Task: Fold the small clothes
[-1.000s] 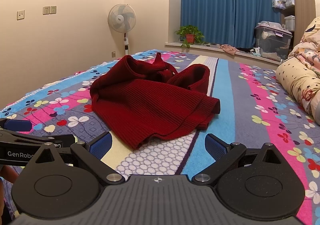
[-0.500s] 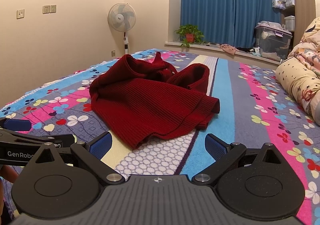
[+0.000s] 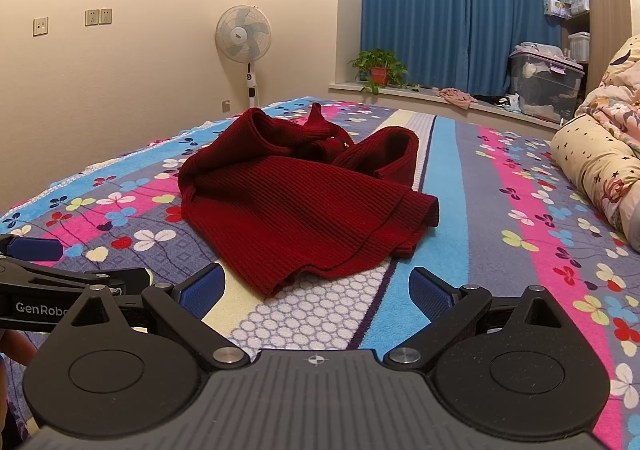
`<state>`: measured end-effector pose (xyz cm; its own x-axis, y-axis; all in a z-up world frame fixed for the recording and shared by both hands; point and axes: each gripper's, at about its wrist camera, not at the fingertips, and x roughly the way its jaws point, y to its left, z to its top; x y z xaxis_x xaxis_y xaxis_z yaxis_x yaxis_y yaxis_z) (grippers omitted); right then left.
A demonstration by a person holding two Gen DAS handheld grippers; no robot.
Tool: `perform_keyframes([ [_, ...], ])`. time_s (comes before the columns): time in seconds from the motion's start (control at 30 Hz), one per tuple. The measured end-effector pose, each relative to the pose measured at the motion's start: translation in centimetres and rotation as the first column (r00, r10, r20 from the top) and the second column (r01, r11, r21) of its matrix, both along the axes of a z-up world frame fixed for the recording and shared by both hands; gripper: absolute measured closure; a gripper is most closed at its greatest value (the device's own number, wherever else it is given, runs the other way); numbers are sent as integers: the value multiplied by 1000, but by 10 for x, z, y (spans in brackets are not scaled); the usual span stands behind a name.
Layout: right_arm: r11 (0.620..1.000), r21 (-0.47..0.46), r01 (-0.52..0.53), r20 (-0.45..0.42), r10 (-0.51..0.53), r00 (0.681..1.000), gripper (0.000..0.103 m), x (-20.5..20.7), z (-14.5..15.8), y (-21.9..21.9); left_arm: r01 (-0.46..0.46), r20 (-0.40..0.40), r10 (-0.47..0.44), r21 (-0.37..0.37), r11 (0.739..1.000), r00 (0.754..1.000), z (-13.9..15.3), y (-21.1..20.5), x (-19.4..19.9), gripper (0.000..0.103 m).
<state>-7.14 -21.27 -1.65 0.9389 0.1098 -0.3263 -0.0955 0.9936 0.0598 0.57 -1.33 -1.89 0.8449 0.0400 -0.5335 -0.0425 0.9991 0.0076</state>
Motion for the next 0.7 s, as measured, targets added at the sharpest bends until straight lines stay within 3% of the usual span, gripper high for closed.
perform_keyframes([
  [0.37, 1000, -3, 3, 1, -3, 1000, 5, 0, -3, -3, 3, 0, -3, 5, 1000, 1000, -3, 1, -1, 1],
  [0.63, 999, 37, 17, -112, -13, 994, 5, 5, -1, -8, 23, 17, -24, 35, 999, 1000, -7, -6, -2, 1],
  [0.7, 997, 56, 49, -119, -42, 992, 8, 9, 2, -12, 37, 40, -39, 55, 998, 998, -8, -5, -1, 10],
])
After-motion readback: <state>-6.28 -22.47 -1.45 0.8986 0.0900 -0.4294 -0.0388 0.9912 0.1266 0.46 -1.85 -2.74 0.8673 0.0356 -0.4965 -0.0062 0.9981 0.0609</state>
